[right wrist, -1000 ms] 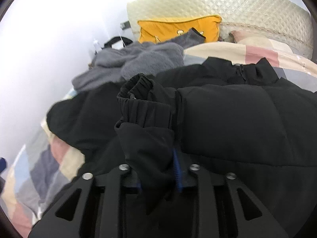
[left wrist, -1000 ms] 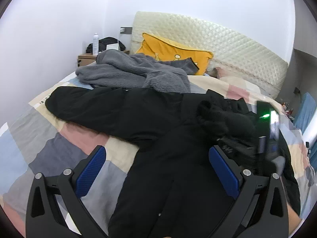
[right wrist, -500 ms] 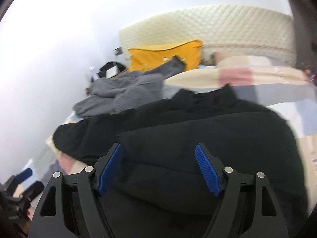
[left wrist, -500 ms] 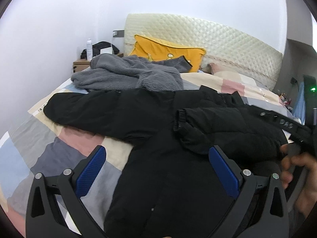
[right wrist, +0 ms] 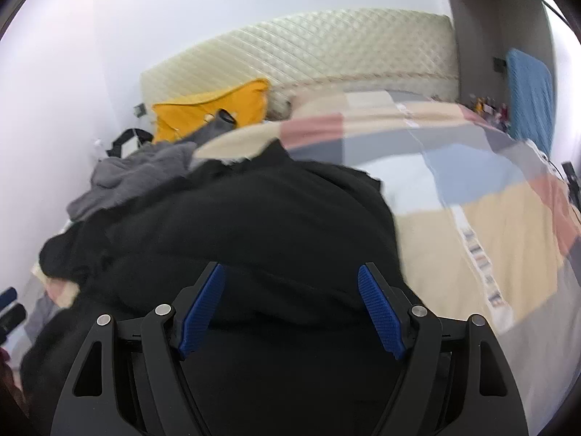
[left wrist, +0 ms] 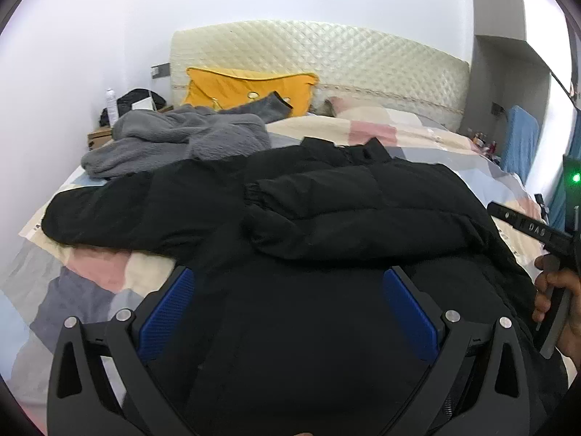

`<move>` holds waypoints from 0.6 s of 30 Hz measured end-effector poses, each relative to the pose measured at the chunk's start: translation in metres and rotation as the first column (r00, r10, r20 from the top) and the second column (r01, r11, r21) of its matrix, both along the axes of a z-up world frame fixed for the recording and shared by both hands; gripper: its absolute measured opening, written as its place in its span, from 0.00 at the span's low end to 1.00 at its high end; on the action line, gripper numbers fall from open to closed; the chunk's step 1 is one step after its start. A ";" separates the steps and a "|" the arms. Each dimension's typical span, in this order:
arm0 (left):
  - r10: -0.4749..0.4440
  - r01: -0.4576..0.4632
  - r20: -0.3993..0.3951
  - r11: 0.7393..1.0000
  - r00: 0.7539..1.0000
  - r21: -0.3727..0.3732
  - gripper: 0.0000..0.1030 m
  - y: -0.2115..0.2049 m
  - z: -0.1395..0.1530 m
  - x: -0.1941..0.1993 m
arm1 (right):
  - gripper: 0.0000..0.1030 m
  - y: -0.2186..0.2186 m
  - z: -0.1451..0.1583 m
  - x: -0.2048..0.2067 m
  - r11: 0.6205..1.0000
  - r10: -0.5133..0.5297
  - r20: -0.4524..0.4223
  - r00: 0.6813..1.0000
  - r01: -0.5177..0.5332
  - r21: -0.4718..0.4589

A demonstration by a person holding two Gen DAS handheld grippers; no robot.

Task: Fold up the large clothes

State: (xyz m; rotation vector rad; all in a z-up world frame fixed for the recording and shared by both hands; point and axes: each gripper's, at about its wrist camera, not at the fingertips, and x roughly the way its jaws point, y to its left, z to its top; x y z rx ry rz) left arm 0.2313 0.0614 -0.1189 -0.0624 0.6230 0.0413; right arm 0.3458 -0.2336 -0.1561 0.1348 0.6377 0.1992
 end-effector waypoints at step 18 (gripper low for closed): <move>-0.002 0.003 -0.053 1.000 0.999 0.007 1.00 -0.018 -0.014 0.010 | 0.73 -0.024 -0.055 0.013 0.991 -0.015 -0.113 0.994 0.000 -0.133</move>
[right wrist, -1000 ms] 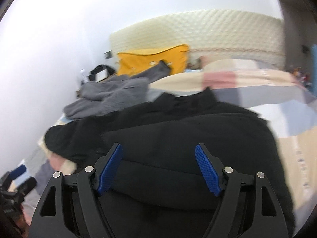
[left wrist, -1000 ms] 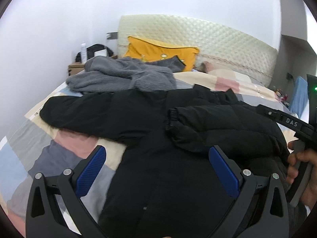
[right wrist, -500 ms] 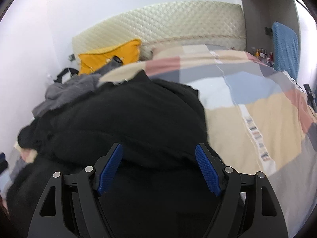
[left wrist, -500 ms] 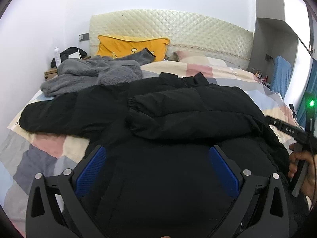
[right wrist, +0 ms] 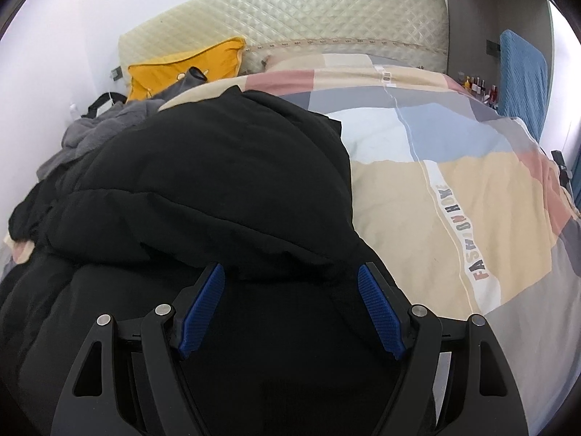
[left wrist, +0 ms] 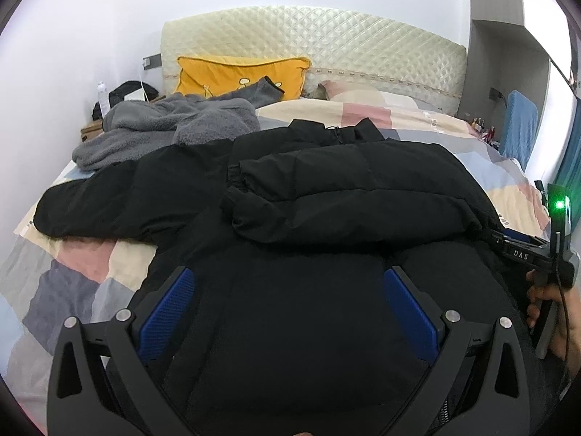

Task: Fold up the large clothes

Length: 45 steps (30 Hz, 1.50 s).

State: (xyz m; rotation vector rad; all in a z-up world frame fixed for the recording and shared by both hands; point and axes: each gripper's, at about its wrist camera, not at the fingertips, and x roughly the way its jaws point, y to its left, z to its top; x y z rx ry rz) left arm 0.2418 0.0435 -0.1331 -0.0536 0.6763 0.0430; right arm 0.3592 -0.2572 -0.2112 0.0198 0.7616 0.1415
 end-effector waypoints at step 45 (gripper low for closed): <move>0.023 -0.023 0.024 1.000 0.999 0.008 1.00 -0.004 0.018 -0.046 | 0.79 -0.005 0.084 -0.090 0.988 -0.092 0.140 0.986 0.072 0.140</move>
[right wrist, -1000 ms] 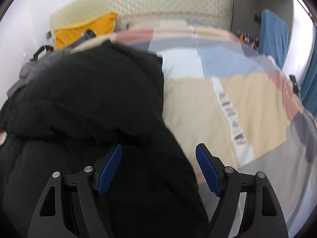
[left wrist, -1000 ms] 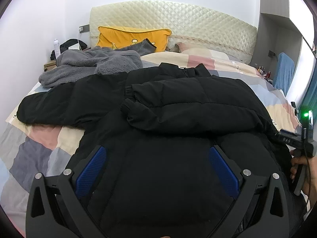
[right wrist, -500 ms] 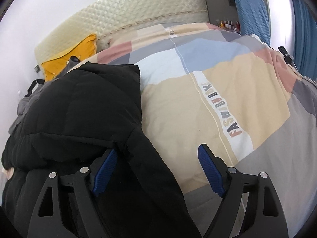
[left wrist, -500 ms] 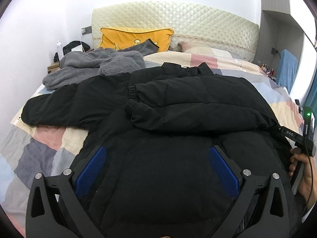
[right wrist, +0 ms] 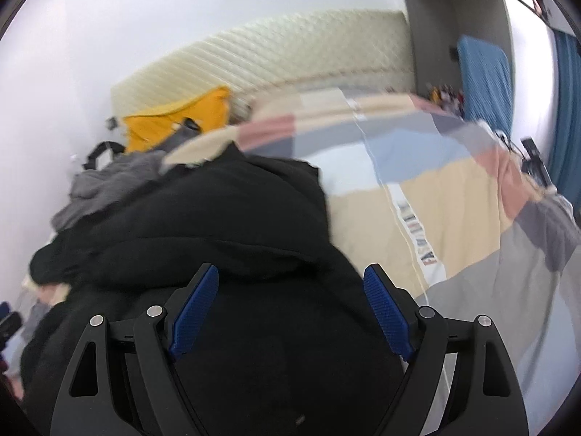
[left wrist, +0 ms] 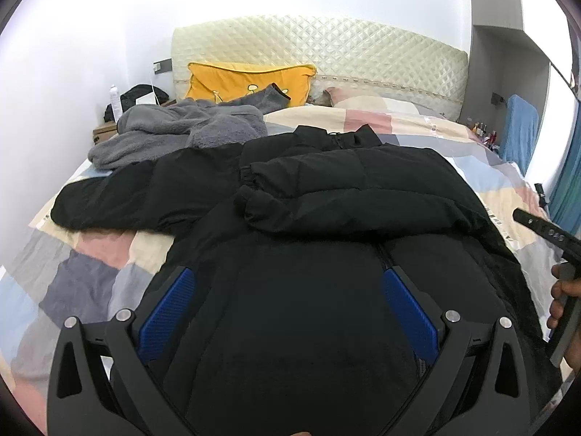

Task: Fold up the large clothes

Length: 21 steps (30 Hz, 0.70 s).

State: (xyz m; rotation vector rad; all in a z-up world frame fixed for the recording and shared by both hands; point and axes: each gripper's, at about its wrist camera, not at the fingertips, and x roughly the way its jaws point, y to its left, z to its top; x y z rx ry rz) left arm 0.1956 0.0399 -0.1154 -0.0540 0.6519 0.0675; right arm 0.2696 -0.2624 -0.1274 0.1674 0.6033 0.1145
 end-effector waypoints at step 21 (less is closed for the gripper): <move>-0.062 0.060 0.092 0.998 0.994 0.019 1.00 -0.007 0.016 -0.051 | 0.80 0.046 0.036 -0.161 0.995 0.078 0.139 0.987 -0.069 -0.074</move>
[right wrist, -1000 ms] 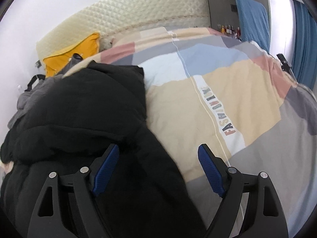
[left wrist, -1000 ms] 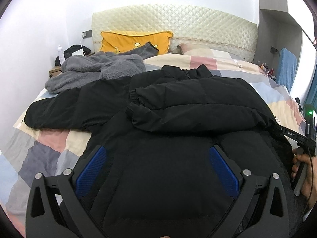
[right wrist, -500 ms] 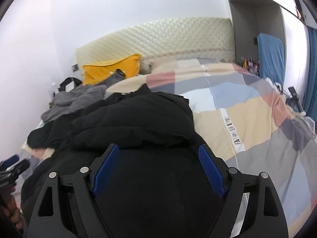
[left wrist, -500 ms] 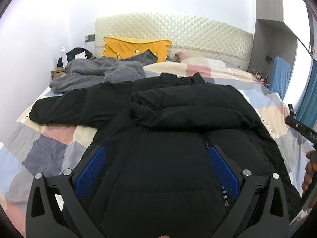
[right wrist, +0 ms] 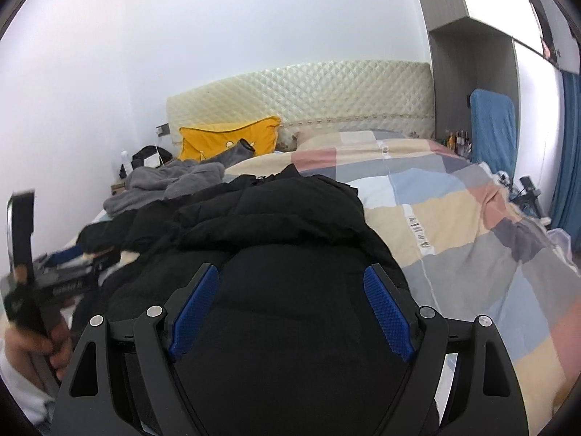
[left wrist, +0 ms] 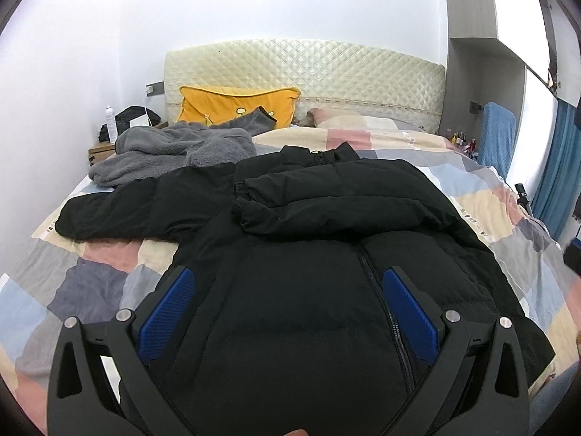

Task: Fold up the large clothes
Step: 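Move the left gripper to the other sleeve cuff and grasp it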

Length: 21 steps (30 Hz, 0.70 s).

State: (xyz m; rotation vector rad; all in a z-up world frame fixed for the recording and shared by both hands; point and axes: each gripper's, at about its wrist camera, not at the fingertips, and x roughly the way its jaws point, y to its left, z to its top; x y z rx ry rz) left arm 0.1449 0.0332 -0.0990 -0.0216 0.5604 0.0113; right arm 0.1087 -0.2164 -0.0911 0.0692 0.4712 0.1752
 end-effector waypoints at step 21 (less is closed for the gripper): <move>0.004 -0.004 -0.068 1.000 0.998 0.003 1.00 0.054 0.085 0.040 | 0.81 -0.016 -0.008 0.000 0.999 -0.035 0.013 0.999 0.035 0.019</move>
